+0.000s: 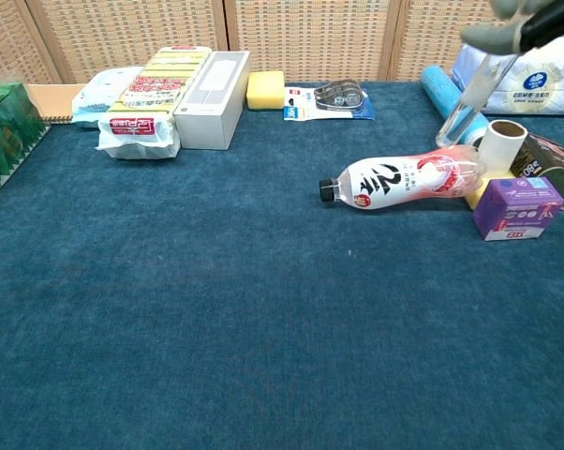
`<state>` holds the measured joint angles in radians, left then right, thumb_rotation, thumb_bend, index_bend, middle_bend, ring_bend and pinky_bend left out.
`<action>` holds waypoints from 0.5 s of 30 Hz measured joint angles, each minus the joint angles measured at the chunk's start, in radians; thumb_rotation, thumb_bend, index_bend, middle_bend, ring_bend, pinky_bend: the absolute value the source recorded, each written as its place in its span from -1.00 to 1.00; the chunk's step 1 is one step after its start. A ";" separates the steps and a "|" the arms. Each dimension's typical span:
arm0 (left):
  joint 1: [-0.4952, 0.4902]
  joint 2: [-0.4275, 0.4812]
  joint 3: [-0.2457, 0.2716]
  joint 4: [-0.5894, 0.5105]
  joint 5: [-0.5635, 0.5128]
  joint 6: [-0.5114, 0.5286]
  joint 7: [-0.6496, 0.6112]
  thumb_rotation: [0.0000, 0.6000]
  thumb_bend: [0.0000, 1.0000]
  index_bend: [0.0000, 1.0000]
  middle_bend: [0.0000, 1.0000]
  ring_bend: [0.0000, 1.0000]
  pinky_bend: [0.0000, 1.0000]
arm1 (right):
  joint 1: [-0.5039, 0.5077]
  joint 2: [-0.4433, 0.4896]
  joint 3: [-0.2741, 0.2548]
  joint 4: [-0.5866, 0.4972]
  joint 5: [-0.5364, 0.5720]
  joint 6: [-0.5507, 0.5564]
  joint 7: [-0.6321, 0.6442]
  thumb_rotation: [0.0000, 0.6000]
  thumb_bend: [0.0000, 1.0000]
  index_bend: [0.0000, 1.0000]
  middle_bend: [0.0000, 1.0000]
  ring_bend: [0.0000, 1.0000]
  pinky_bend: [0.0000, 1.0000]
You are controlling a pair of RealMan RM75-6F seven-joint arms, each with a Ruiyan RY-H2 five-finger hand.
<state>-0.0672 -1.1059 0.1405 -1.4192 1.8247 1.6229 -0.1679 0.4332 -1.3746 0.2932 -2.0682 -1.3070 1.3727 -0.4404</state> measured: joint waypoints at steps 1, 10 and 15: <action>0.000 0.000 0.001 0.001 0.003 0.002 -0.001 1.00 -0.77 -1.00 -0.69 -0.85 -0.41 | 0.000 -0.002 0.000 0.004 0.003 0.020 -0.002 1.00 -0.16 0.58 1.00 1.00 0.88; 0.001 -0.001 0.002 -0.002 0.004 0.001 0.007 1.00 -0.77 -1.00 -0.69 -0.85 -0.41 | -0.010 0.011 -0.017 0.047 0.011 0.026 -0.019 1.00 -0.16 0.58 1.00 1.00 0.88; 0.001 -0.002 -0.001 0.000 -0.007 -0.006 0.006 1.00 -0.77 -1.00 -0.69 -0.85 -0.41 | -0.021 0.044 -0.073 0.044 0.014 0.027 -0.035 1.00 -0.17 0.58 1.00 1.00 0.88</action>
<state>-0.0664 -1.1082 0.1394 -1.4191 1.8176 1.6172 -0.1616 0.4126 -1.3307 0.2200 -2.0238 -1.2930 1.3998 -0.4752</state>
